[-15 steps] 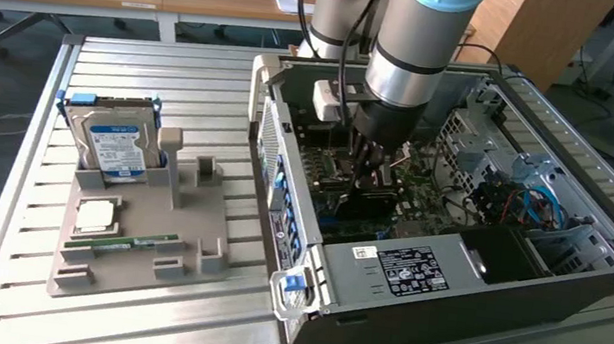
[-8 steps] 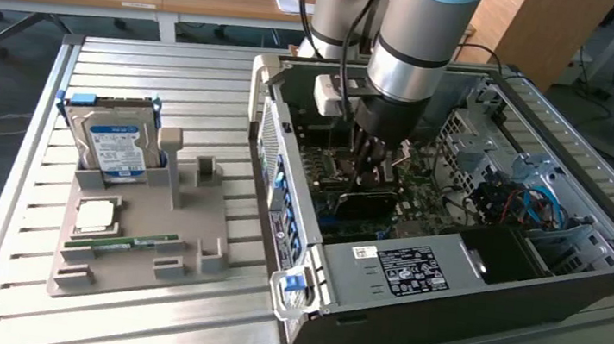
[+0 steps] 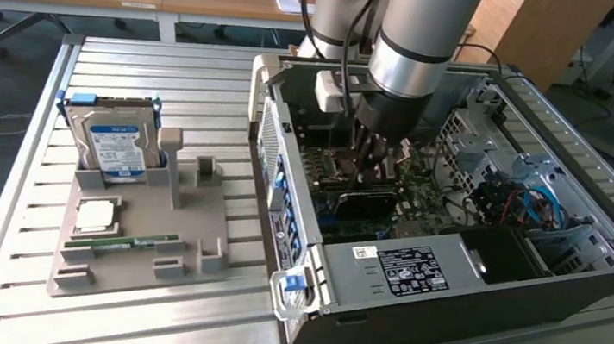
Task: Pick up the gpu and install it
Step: 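Press down on the gpu until it lock into place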
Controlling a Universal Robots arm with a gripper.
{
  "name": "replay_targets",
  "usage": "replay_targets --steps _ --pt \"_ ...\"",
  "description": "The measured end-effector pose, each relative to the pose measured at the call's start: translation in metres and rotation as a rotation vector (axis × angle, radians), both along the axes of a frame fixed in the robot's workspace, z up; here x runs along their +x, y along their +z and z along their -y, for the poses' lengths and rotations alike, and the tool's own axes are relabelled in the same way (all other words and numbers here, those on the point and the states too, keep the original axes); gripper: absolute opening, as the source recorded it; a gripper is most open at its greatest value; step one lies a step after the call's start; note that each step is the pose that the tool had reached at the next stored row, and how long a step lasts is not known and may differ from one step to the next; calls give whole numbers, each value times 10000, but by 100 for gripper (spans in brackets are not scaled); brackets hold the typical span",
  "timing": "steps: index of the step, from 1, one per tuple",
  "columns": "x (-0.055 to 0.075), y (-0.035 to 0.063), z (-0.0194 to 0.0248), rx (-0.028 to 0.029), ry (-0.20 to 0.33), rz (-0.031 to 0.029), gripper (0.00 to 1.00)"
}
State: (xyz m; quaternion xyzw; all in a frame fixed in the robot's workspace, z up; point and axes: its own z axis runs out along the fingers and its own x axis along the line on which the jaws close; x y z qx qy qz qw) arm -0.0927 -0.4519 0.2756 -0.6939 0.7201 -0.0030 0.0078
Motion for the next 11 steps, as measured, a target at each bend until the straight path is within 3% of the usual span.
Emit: replay_targets --steps 11 --pt "0 404 -5 1 1 4 11"
